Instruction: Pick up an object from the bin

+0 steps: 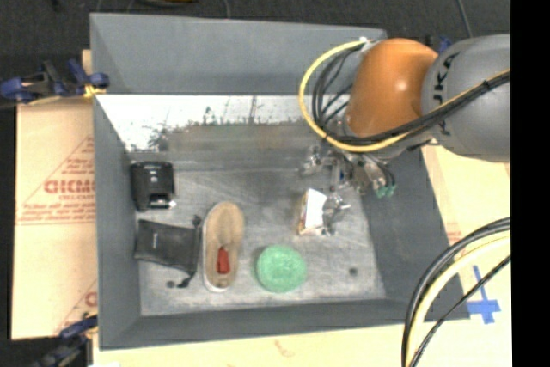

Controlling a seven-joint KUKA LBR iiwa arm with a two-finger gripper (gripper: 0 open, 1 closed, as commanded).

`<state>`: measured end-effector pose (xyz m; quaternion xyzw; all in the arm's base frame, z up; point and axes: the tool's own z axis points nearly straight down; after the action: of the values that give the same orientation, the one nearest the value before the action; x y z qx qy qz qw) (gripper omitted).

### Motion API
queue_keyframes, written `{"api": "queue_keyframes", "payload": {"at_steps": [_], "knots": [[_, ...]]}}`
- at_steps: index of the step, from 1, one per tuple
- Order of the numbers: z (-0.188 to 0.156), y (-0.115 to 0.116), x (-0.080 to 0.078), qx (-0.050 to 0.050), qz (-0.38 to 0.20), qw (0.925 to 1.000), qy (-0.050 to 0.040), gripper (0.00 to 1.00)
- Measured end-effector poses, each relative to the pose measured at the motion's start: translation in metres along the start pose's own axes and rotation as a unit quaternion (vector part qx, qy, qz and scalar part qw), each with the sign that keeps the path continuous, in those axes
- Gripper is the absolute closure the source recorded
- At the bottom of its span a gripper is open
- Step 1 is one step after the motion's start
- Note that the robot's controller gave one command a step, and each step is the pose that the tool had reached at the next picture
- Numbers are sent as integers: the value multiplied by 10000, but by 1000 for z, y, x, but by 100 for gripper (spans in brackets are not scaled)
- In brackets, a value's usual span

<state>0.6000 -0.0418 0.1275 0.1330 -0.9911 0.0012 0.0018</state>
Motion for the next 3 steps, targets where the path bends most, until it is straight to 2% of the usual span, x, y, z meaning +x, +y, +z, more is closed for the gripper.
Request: {"api": "queue_keyframes", "payload": {"at_steps": [1, 2, 3], "knots": [[48, -70, 15, 24, 498, 9987, -71, 100], [48, -70, 15, 24, 497, 9987, -72, 100], [8, -69, 25, -18, 676, 9977, -17, 100]]}}
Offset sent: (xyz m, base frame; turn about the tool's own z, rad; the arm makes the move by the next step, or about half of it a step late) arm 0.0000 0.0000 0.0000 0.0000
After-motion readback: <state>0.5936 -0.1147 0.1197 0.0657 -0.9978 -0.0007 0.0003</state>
